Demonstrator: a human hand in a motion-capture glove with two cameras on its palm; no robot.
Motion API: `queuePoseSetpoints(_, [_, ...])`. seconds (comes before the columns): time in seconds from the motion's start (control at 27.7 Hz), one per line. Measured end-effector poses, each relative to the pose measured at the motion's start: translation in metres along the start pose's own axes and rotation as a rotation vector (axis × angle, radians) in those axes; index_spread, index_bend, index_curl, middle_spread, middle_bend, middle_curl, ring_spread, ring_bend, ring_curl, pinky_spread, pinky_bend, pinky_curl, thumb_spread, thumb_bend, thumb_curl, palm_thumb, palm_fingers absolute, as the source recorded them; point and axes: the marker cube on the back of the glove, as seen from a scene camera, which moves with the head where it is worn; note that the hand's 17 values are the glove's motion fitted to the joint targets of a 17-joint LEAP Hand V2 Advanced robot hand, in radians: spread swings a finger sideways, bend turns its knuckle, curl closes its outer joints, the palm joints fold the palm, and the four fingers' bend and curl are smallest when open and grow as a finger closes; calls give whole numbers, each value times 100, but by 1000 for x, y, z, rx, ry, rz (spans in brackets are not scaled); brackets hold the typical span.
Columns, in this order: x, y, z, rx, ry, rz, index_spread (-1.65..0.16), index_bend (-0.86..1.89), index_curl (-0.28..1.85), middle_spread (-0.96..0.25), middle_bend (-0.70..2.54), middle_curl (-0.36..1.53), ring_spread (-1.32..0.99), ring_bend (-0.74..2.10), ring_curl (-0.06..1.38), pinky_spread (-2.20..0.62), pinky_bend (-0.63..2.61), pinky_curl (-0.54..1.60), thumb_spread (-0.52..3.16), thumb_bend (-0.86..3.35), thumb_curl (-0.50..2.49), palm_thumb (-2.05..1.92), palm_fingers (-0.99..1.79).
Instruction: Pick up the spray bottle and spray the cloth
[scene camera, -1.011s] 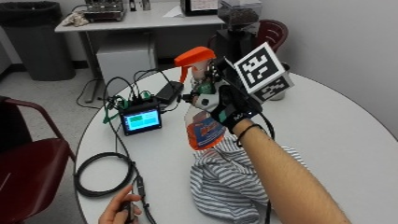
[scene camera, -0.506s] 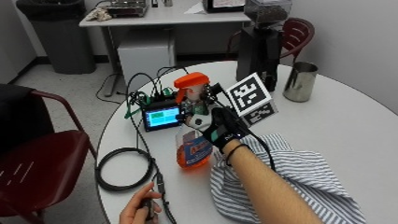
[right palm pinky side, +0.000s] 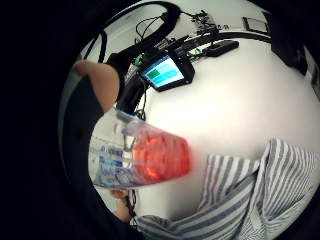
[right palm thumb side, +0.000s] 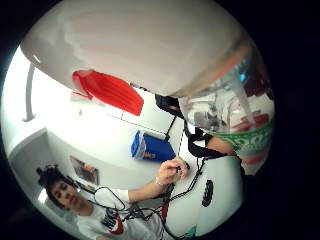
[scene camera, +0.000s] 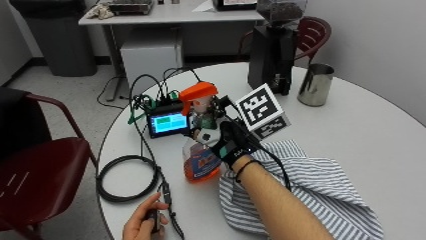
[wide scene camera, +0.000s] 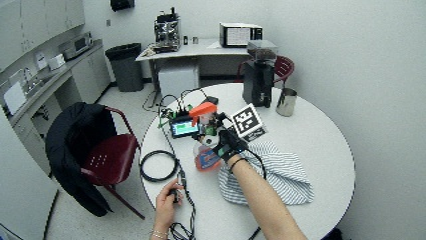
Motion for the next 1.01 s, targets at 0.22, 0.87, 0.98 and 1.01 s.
queuePoseSetpoints(0.22, [1,9,-9,-14,-17,13,-30,-11,23,-14,46,53,-10,49,47,13,32,42,79,-9,53,81,57])
queuePoseSetpoints(0.87, [63,144,-102,-1,445,157,-34,4,5,-9,48,46,-2,57,40,25,42,39,85,-4,39,57,35])
queuePoseSetpoints(0.98, [80,177,-106,13,487,184,-34,6,6,-9,51,46,-2,56,40,25,41,38,85,-4,38,56,36])
queuePoseSetpoints(1.01, [85,184,-107,18,500,190,-34,7,6,-9,51,45,-2,57,40,25,39,38,85,-4,37,56,36])
